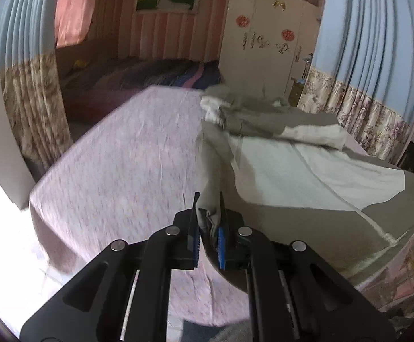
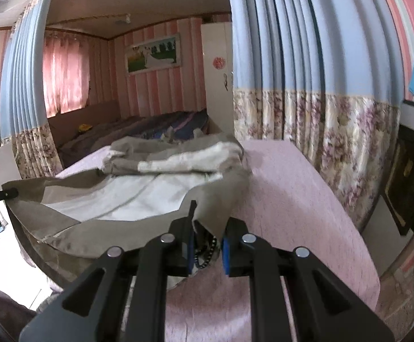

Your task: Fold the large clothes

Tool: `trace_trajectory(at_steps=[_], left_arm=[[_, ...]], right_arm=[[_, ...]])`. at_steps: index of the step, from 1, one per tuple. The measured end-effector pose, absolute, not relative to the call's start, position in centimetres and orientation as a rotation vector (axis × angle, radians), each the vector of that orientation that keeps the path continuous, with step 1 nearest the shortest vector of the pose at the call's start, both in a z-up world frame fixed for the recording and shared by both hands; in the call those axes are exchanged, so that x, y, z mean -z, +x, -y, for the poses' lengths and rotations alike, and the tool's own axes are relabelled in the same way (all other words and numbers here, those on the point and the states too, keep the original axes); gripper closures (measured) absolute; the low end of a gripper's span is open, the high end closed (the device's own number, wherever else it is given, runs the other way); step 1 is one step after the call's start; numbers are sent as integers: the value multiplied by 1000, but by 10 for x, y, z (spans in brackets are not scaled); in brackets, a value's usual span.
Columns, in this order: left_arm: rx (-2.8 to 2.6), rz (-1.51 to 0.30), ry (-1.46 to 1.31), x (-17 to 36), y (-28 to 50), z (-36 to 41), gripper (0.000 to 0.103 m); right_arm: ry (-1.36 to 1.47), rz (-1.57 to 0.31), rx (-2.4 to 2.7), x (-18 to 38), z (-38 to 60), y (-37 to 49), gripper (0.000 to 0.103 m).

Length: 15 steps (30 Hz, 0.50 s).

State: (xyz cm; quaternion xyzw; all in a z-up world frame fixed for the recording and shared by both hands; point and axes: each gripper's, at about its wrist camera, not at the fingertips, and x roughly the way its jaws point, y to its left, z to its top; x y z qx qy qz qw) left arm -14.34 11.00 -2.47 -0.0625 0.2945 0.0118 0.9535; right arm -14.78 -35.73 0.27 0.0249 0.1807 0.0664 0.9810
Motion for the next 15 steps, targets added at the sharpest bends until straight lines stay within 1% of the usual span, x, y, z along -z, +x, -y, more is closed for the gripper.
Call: trace_trajectory(at_steps=[4,9,11,15], left_arm=[[-1,-555,-80,3,-111,-113,95],[24,-503,-26,-32,-42,-107,95],[31,-500,-14,-46,-4,-104,95],[38,-525,-21,-68,82,-108,94]], right_arm=[[45,-341,-155,-24,357,-119,89],[35,-295,-172,-53,354,-58,89],[51,-267,-180,-68,356,-24,89],[78,-283,-202,-92,360,53,89]])
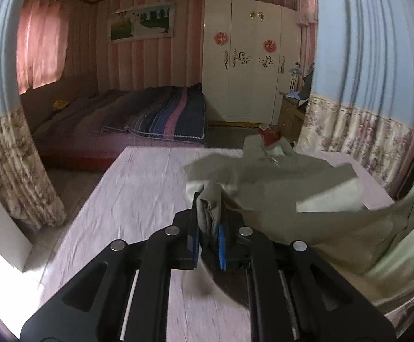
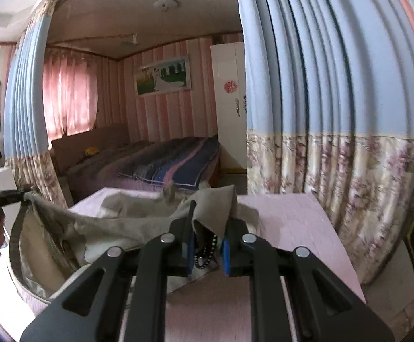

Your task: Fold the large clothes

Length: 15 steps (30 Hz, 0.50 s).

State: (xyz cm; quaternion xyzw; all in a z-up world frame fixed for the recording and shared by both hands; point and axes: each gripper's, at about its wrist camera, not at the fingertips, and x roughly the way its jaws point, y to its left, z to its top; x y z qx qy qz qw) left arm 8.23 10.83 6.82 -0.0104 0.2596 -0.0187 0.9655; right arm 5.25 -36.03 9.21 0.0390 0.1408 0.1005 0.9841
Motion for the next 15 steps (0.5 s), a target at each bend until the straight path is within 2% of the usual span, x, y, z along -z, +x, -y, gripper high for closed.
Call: trace_trajectory(at_steps=[8,15], left_arm=[[13,-526,75,-95,233,-90,94],[-23,-644,27,-53,383,-97,91]], right_arm=[[88,-389,-148,-95,363,225,89],[46,-512,-33,-40,356,357,89]])
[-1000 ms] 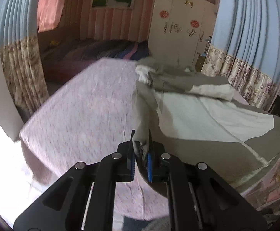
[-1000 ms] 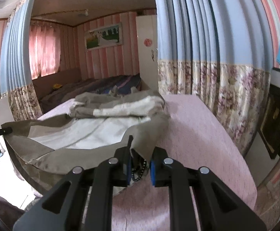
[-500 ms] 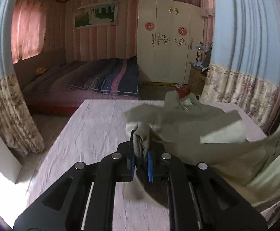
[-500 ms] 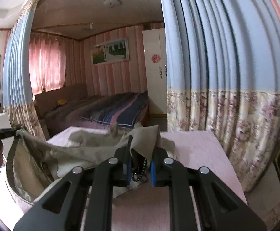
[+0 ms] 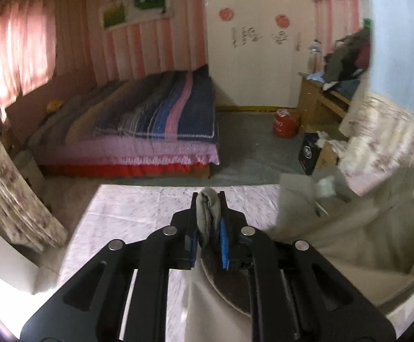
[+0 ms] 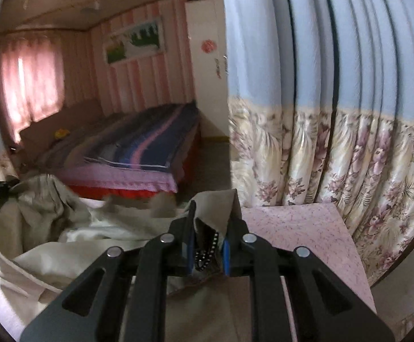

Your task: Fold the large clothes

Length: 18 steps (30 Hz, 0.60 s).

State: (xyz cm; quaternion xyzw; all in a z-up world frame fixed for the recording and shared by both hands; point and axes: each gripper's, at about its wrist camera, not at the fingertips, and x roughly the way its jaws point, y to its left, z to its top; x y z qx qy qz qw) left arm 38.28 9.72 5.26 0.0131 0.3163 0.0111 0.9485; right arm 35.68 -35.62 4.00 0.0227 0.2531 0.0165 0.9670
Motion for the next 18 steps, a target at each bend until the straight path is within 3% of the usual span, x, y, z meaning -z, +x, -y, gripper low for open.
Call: trace_trajectory(at_steps=[12,14,15,16,17,18], left_arm=[[-213,-780,85,49,519,-132,92],[-268,-774,76,41,528,-152,92],[-288,-753,88,33,529,-157,92],[-301,-730,102,23,528,-162,92],[-300,-714,103,11,525,-168,92],[-294,-707,89,1,519,-173,89]], right_arm=[[-65,-795,16,56,343,486,85],[-85,-830,0,53,341,492,75],[-42,-844,-40,46,346,492,57],[-2,-826,-39,36,353,491,18],[23,-797,-13,26,359,490,3],[83,-766,1,11,372,486,2]])
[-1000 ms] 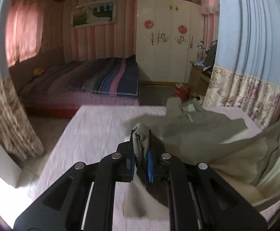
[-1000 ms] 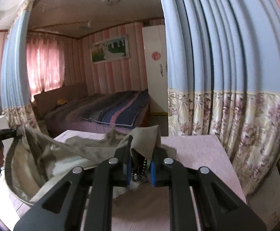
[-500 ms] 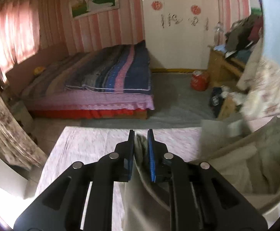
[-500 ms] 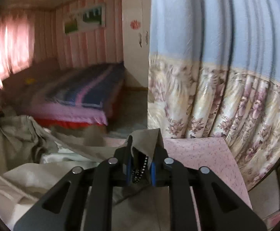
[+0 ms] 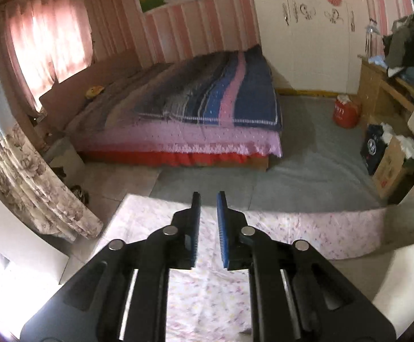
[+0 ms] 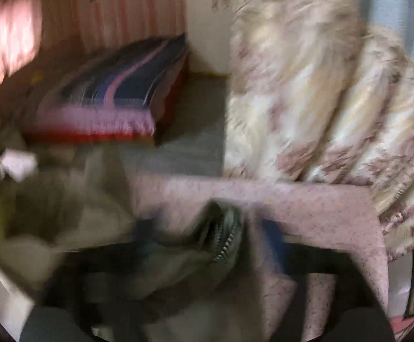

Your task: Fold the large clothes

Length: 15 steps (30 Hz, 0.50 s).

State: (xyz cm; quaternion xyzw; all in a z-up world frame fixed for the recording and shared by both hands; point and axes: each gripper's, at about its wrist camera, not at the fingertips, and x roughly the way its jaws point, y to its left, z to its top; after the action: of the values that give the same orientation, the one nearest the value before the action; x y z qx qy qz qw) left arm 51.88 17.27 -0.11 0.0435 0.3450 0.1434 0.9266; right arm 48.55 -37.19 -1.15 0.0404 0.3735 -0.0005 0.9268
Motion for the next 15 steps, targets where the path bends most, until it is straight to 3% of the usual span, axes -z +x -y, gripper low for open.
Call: trace_trajectory(at_steps=[3,5,7,10,15], left_arm=[[-256,-664,71,-27,487,-170,80],[-209,-645,71,-38,460,-155,65],[-158,-636,84,-43,432,-133,44],[-47,-618,81,-43,376,-91,31],[42,-674,-63,-12,324,-41,20]], right_arm=[[190,-686,26,-26,389,455,2],[150,-657,20,-41,379,425,2],[128,-642,-7,-45,367,399,2],[107,-642,-56,-37,336,353,2],[89,-672,-166,-12,281,317,2]])
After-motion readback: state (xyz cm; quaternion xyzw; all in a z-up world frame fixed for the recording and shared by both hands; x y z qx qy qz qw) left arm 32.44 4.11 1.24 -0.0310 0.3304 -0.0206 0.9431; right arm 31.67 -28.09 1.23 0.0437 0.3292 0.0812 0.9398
